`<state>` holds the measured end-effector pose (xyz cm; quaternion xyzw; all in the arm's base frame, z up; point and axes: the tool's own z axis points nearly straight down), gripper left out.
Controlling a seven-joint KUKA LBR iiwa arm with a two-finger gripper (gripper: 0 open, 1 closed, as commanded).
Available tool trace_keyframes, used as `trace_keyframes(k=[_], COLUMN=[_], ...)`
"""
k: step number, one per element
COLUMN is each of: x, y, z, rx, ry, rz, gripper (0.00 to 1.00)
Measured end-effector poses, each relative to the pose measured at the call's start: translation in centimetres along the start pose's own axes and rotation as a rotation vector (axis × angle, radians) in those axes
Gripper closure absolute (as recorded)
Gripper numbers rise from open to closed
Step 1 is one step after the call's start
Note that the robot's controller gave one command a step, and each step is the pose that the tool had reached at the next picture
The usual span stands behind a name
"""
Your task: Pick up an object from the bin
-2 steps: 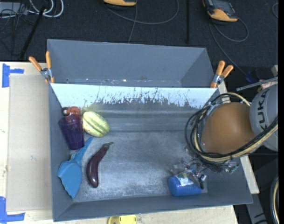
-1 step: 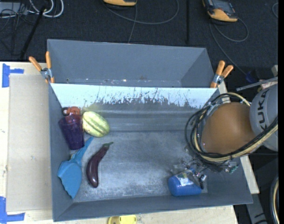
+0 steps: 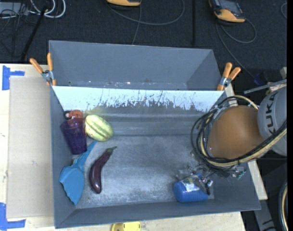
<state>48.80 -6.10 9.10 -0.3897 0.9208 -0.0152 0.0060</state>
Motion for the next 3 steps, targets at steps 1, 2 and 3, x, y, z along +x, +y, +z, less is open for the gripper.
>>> trace_keyframes(k=[1,2,3], x=[0.0,-0.01,-0.01], y=[0.0,0.0,0.0], z=[0.0,0.0,0.0], rx=[0.0,0.0,0.0], ry=[0.0,0.0,0.0], rz=[0.0,-0.001,-0.001], gripper=[1.0,1.0,1.0])
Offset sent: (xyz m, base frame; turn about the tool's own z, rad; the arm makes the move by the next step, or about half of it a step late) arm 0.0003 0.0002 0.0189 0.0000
